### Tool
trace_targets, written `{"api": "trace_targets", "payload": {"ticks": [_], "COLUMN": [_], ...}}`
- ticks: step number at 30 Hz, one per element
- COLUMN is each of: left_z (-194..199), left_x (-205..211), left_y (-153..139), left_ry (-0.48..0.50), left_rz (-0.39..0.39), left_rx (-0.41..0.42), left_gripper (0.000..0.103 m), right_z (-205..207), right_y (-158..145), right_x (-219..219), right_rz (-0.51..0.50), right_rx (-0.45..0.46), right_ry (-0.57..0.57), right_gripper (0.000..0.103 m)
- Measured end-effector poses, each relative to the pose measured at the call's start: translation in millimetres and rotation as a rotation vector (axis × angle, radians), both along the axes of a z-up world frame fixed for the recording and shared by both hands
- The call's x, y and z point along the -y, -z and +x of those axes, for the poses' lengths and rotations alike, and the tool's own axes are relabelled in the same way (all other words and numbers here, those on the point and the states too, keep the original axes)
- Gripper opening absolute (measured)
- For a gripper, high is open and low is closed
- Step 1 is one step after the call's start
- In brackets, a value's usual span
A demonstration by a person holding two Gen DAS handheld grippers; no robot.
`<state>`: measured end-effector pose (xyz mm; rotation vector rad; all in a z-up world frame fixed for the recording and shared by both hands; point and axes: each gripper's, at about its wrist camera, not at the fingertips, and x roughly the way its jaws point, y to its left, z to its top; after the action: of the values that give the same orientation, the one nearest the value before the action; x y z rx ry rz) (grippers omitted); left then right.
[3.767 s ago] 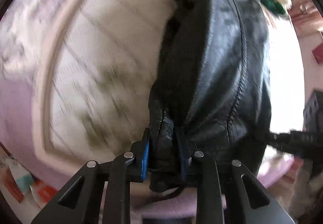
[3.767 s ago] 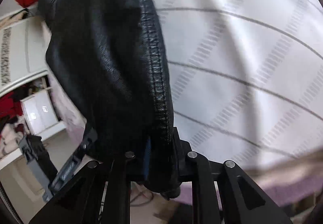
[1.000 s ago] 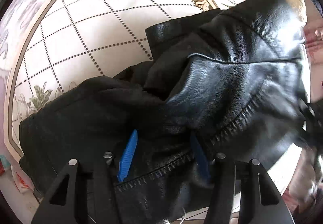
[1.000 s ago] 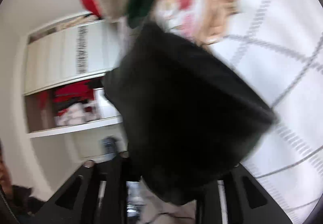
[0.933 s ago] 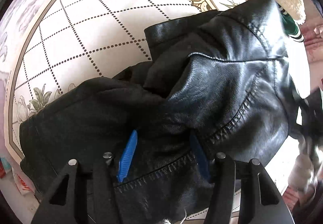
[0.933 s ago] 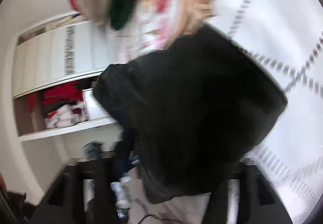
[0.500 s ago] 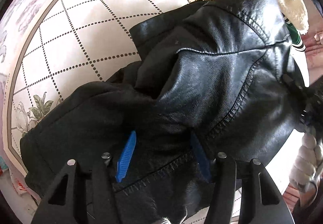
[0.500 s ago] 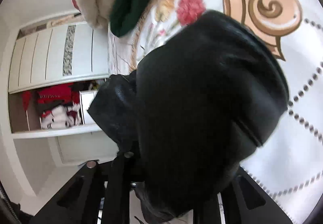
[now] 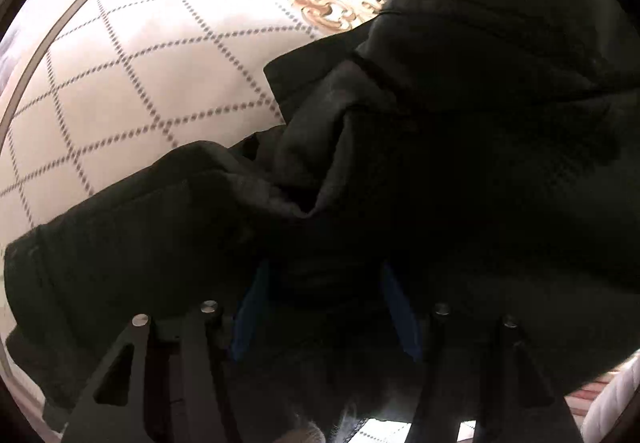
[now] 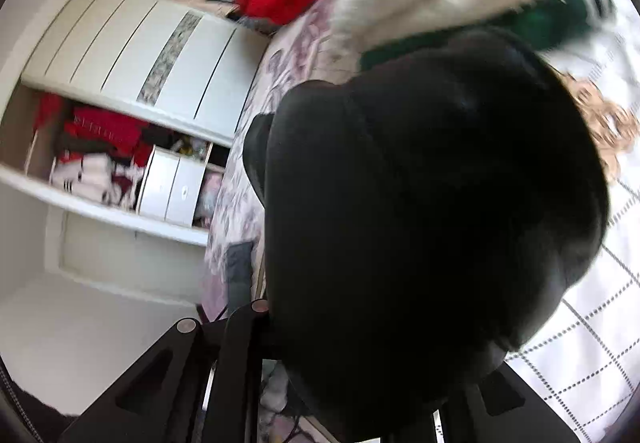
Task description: Fold large clothes
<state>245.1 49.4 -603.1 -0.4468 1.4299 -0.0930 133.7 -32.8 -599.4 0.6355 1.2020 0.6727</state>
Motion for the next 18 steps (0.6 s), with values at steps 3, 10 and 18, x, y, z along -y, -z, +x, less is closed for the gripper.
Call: {"api": "trace_targets", "payload": {"ticks": [3,10,18], "left_z": [-7.5,-76.1,-216.9], "left_x": [-8.9,-98.7,-213.0], "left_y": [-1.5,-48.1,-129.7], "left_ry": [-0.019,-0.266,-0.582], "left_rz": [-0.034,-0.043,0.146], "left_rx": [0.023,0.083,0.074], "left_gripper": [0.056,0.055,0.055], "right_z": [-5.0,-37.2,-127.1], "right_y": [-22.1,-64.2,-70.5], "right_x": [-24.9,-82.4,-208.3], "right_rz": [-0.050,-0.265,-0.447], "right_rx": [0.033,0.174,0.369], "right_ry": [-0.038,-0.138,-0.476], "right_gripper": [0.017,0.017,0.017]}}
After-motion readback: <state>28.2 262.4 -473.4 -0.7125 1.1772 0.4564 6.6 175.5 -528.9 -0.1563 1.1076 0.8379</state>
